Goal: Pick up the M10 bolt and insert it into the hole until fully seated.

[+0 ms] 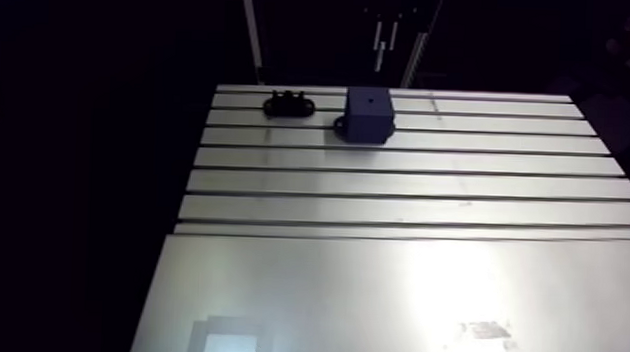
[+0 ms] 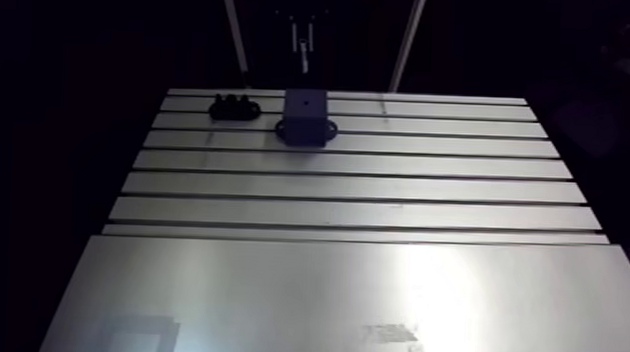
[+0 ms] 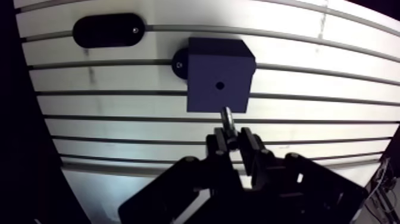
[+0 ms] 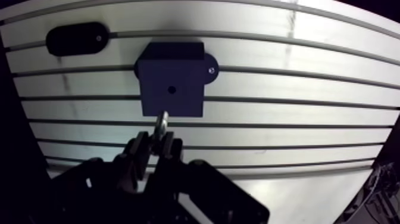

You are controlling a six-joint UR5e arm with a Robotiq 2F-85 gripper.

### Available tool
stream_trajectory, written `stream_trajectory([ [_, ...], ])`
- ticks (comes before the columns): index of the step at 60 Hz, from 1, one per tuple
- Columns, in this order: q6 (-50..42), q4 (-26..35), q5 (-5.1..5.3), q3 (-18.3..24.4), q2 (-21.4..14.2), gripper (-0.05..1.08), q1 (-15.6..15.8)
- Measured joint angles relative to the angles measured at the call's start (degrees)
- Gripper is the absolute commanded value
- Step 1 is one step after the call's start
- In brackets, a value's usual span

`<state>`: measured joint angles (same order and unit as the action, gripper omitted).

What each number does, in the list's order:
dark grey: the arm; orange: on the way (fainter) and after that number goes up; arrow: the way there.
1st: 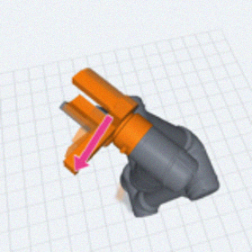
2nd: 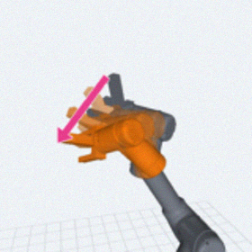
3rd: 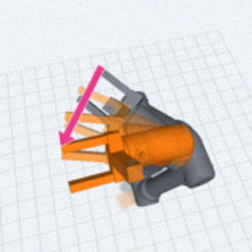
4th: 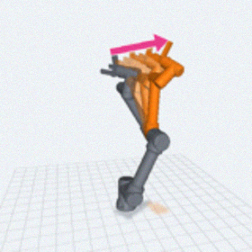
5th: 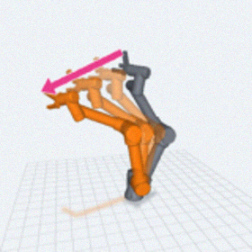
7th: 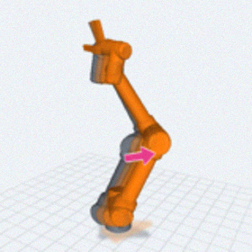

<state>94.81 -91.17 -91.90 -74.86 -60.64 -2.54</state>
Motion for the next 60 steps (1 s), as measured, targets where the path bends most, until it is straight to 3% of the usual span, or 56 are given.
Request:
stream_trajectory([
  [19,0.1,-3.2,-0.07,-1.4,0.2,1.08,0.0],
  [60,-0.3,-3.8,0.00,-2.7,0.4,1.08,0.1],
])
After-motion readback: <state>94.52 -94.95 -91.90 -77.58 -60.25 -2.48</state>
